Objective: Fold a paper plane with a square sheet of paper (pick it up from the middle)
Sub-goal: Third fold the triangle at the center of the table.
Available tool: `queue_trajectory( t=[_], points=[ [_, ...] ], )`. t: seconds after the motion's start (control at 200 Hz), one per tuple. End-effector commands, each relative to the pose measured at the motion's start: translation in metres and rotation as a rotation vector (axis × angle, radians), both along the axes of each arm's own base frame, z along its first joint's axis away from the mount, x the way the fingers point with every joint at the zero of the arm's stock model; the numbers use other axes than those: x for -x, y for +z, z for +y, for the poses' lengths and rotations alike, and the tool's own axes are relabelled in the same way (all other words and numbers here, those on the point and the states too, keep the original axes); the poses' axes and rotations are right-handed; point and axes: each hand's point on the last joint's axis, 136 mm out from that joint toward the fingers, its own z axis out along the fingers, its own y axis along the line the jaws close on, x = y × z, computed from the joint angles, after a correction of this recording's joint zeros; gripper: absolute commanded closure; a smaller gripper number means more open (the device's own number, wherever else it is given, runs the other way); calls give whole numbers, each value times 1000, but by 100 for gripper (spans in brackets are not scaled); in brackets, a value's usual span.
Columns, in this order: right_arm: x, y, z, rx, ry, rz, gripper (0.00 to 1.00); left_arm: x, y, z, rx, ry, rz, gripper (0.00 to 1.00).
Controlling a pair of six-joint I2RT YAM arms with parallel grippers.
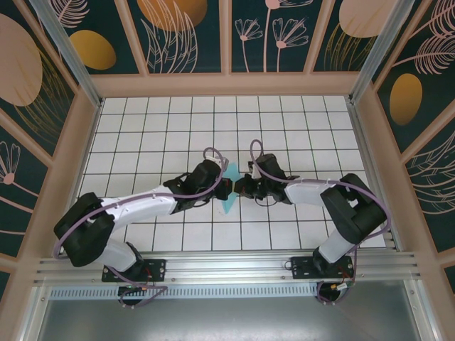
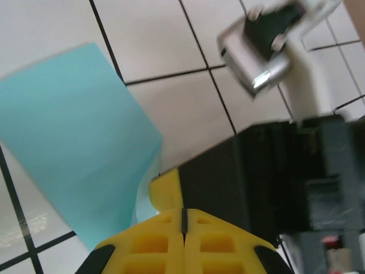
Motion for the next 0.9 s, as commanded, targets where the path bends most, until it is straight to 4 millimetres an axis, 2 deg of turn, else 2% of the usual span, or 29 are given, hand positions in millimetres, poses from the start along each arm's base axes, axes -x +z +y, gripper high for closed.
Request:
queue_trajectory(
  t=[0.0,0.08,0.185,0.36,0.525,0.72,0.896],
  points=[
    [-10,10,12,-25,50,-35,90,-1,0,-4,27,9,24,100],
    [-15,8,15,-21,53,-30,90,3,-3,-8,37,-21,39,100],
    [-20,-6,16,14,51,-6,90,9,-2,-19,80,-67,64,100],
    [-20,-22,16,22,43,34,91,10,1,-14,84,-50,61,100],
    [-20,-30,16,33,46,40,91,14,-21,-21,47,-89,124,100],
    [-19,-35,12,56,36,52,91,-1,-37,-6,-37,6,90,100],
    [-18,-37,11,60,37,56,91,-6,-53,-9,-75,10,103,100]
  ],
)
